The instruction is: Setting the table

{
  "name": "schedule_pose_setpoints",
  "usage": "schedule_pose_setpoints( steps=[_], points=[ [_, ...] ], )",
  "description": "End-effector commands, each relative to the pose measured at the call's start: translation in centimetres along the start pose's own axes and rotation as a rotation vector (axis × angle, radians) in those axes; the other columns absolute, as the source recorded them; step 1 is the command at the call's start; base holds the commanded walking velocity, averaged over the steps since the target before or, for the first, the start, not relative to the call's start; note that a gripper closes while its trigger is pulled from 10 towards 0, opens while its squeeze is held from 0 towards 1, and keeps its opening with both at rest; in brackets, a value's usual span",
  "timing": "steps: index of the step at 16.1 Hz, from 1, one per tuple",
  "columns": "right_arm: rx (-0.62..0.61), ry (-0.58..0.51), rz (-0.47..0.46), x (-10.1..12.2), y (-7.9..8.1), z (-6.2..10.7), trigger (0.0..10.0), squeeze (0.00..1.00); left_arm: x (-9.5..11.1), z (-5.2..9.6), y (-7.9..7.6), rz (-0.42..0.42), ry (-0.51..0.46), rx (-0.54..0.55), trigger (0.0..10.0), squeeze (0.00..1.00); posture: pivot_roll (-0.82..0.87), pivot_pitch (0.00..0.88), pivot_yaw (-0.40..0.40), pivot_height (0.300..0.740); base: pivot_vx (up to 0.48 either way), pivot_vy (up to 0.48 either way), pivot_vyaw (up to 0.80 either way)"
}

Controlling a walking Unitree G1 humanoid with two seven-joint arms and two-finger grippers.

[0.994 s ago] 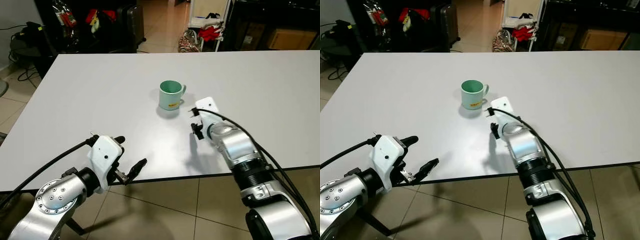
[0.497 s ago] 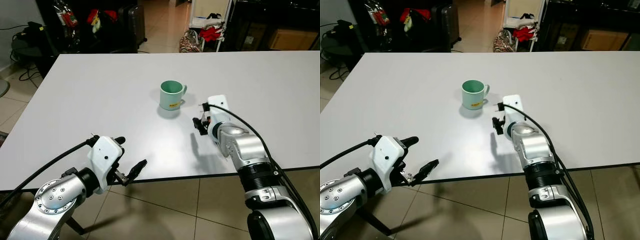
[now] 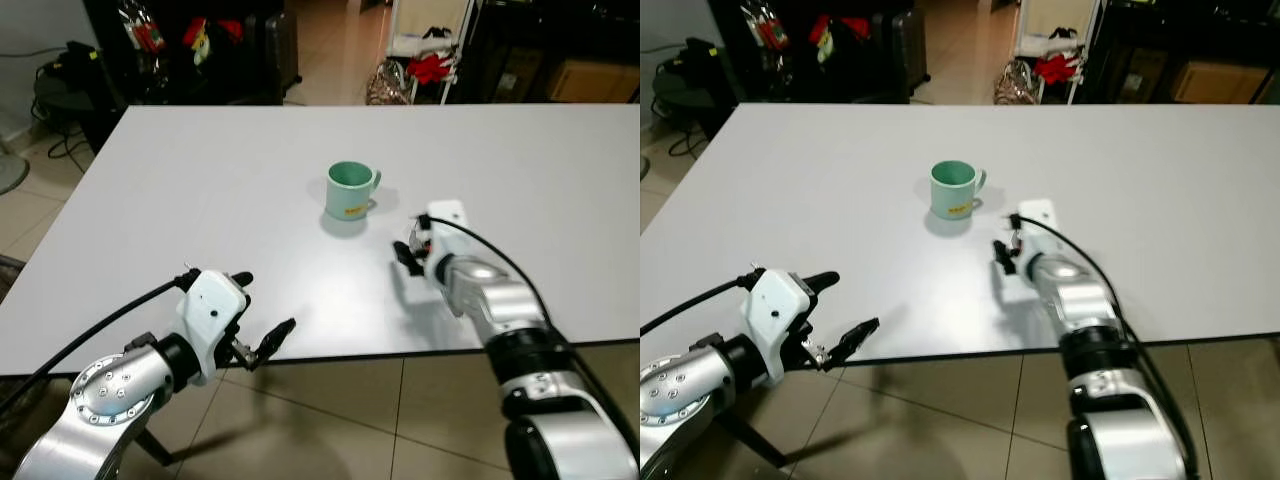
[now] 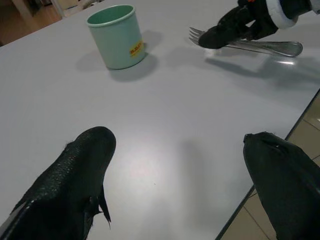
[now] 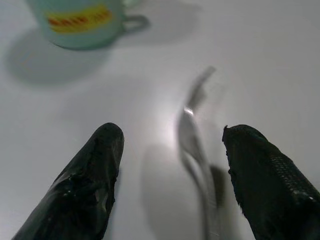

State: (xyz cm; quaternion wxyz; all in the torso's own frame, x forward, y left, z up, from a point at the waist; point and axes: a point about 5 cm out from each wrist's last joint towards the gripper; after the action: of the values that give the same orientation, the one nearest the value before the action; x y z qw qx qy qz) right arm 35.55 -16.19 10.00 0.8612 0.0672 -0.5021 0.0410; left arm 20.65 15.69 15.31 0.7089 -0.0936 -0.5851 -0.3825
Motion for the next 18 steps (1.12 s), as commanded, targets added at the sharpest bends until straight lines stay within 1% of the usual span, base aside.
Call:
schedule_pose_setpoints(
  steps=[1,3,5,8,9,10,13,15,18],
  points=[
    [0.015,-0.025,-0.004,0.9,-0.3,0.0,10.0,0.0,0.2,0.0,0.0,-0.01,0.0,-0.02,10.0,0.0,-0.07,0.005,0.019,0.74,0.0,0.0,0.0],
    [0.037,-0.018,0.003,0.8,-0.4,-0.1,10.0,0.0,0.2,0.1,0.0,-0.011,0.001,-0.021,10.0,0.0,-0.07,0.005,0.021,0.74,0.0,0.0,0.0],
    [0.122,0.015,0.007,0.3,-0.1,-0.2,10.0,0.0,0.2,0.1,0.1,-0.015,0.003,-0.024,10.0,0.0,-0.07,0.004,0.027,0.74,0.0,0.0,0.0],
    [0.228,0.028,0.033,0.2,0.8,-0.2,10.0,0.0,0.3,0.1,0.3,-0.019,0.004,-0.026,10.0,0.0,-0.07,0.002,0.031,0.74,0.0,0.0,0.0],
    [0.281,0.032,0.078,0.2,1.4,-0.1,10.0,0.0,0.3,0.1,0.4,-0.022,0.004,-0.027,10.0,0.0,-0.06,0.002,0.031,0.74,0.0,0.0,0.0],
    [0.305,0.031,0.137,0.2,1.8,0.0,10.0,0.0,0.3,0.1,0.4,-0.024,0.003,-0.027,10.0,0.0,-0.06,0.002,0.033,0.74,0.0,0.0,0.0],
    [0.312,0.012,0.238,0.7,2.8,0.2,10.0,0.0,0.4,0.0,0.4,-0.026,0.002,-0.027,10.0,0.0,-0.06,0.002,0.032,0.74,0.0,0.0,0.0],
    [0.313,0.002,0.26,1.1,3.1,0.4,10.0,0.0,0.4,0.0,0.4,-0.027,0.001,-0.027,10.0,0.0,-0.06,0.002,0.031,0.74,0.0,0.0,0.0],
    [0.314,0.0,0.297,1.1,3.4,0.6,10.0,0.0,0.5,-0.1,0.4,-0.028,0.0,-0.026,10.0,0.0,-0.06,0.001,0.031,0.74,0.0,0.0,0.0]
  ],
)
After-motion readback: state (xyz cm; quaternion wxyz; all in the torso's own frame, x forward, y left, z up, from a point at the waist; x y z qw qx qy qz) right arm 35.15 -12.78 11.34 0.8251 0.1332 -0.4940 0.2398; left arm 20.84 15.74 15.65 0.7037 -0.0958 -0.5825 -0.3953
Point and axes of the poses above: a point about 5 cm out from each wrist's last joint towards the gripper, its own z axis pointing back from the gripper into the wrist, its own x axis along the axis of the wrist's last joint, y = z × x, and after that the axes turned 6 degrees about -z, right-handed
